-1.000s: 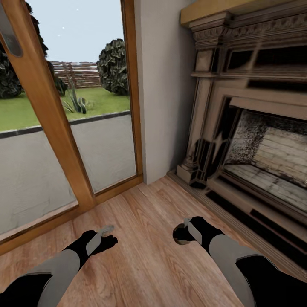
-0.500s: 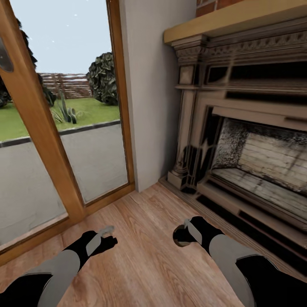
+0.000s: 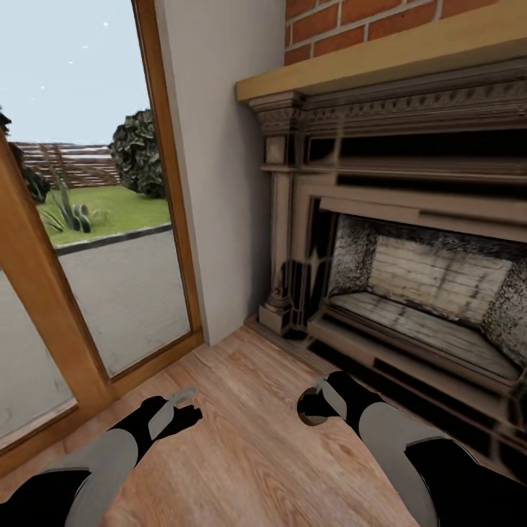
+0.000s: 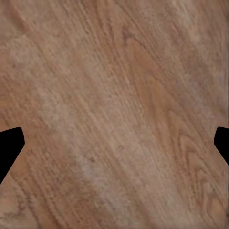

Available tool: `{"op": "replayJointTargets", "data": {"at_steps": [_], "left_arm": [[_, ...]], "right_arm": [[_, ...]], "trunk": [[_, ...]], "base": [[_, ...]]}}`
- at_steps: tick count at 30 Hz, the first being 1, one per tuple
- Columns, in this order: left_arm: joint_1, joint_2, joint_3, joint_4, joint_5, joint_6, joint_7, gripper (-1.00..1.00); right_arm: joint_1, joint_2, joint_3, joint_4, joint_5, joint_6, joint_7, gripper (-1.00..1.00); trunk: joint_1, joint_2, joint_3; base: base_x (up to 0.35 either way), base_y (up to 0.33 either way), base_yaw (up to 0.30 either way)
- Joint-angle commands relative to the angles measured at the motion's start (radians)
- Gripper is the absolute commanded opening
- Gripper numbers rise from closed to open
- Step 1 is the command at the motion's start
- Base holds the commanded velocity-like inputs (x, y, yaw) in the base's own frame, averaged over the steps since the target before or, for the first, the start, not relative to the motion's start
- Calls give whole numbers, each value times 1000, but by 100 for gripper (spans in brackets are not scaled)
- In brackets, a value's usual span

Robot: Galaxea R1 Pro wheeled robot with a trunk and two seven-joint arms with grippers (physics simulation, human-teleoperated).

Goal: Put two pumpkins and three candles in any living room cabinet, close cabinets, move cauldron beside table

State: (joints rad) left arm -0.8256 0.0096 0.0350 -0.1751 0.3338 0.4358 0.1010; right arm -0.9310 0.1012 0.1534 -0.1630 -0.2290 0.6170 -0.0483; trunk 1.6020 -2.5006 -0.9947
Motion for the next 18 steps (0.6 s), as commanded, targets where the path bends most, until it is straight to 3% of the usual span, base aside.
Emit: {"op": "replayJointTargets", "data": {"at_steps": [1, 4, 10, 12, 18], "left_arm": [[0, 0, 3, -3, 9, 6, 6, 100], [0, 0, 3, -3, 8, 6, 6, 100], [0, 0, 3, 1, 8, 6, 6, 100], [0, 0, 2, 14, 7, 6, 6, 100], [0, 0, 2, 18, 7, 6, 8, 100]], "right_arm": [[-1, 0, 8, -1, -10, 4, -5, -100], [-1, 0, 8, -1, -9, 5, -5, -100], [-1, 0, 8, -1, -9, 25, -5, -100], [-2, 0, 8, -1, -10, 65, -4, -100], [-2, 0, 8, -1, -10, 77, -5, -100]], "trunk": [[-1, 0, 3], [-2, 1, 14], [-25, 43, 28], [-33, 57, 31], [-56, 99, 41]], "base": [[0, 0, -295], [0, 0, -295], [0, 0, -270], [0, 0, -137], [0, 0, -85]]}}
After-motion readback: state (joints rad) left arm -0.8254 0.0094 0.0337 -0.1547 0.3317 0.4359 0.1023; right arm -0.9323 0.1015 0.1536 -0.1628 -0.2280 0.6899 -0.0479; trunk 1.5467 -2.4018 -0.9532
